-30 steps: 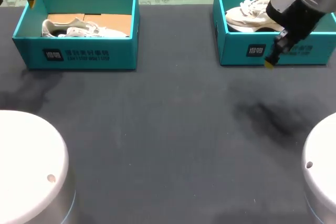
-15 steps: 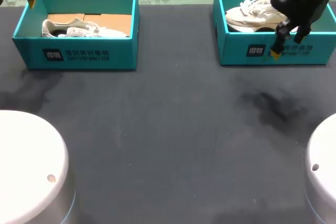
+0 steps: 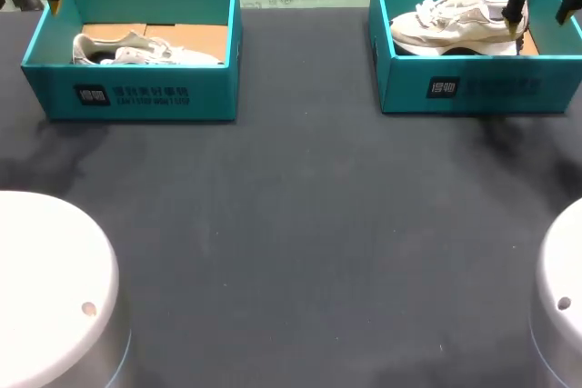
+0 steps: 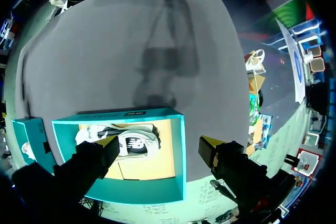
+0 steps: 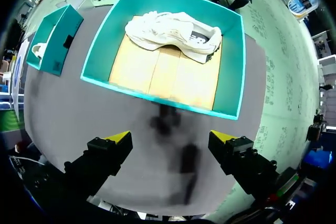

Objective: Take the shoe out of the shoebox, open the shoe tongue, remove and reinsert the insole, then place the shoe into the shoebox

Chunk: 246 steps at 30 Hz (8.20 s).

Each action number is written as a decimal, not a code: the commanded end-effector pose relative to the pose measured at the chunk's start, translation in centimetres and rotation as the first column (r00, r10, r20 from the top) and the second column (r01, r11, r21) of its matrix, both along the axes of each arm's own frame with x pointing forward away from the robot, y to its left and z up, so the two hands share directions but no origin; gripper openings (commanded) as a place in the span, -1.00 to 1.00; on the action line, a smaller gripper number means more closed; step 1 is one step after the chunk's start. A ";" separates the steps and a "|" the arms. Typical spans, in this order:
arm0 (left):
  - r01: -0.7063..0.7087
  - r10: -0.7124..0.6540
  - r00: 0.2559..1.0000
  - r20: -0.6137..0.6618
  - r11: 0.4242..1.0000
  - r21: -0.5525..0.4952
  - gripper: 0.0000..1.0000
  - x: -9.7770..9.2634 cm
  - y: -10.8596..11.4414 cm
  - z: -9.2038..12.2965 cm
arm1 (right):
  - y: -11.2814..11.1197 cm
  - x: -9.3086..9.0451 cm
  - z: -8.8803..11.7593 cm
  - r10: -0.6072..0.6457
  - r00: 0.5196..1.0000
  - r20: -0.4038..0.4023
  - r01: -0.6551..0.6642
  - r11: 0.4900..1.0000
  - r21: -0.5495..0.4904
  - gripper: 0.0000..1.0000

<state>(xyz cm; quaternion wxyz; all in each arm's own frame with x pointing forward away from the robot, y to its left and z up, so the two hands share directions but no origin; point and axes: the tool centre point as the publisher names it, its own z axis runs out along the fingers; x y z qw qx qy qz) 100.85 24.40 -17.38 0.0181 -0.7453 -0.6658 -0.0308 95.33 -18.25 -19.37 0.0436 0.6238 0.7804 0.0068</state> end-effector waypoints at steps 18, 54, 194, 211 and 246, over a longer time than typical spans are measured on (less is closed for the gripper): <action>0.001 -0.001 1.000 0.001 1.000 0.001 1.00 0.0 0.0 0.0 | 0.2 5.1 0.7 -0.067 0.996 -0.053 0.062 0.994 -0.085 1.00; 0.001 -0.001 1.000 0.001 1.000 0.001 1.00 0.0 0.0 0.0 | -2.4 17.8 -1.1 -0.177 0.982 0.061 0.185 0.969 -0.166 1.00; 0.001 -0.001 1.000 0.001 1.000 0.001 1.00 0.0 0.0 0.0 | -7.9 20.1 -2.3 -0.434 0.901 0.020 0.431 0.887 -0.167 -1.00; 0.001 -0.001 1.000 0.001 1.000 0.001 1.00 0.0 0.0 0.0 | -8.8 20.5 9.1 -0.390 0.919 0.067 0.395 0.898 -0.193 -1.00; 0.001 -0.001 1.000 0.001 1.000 0.001 1.00 0.0 0.0 0.0 | 5.6 -2.6 9.3 -0.402 0.902 0.156 0.426 0.889 -0.170 -1.00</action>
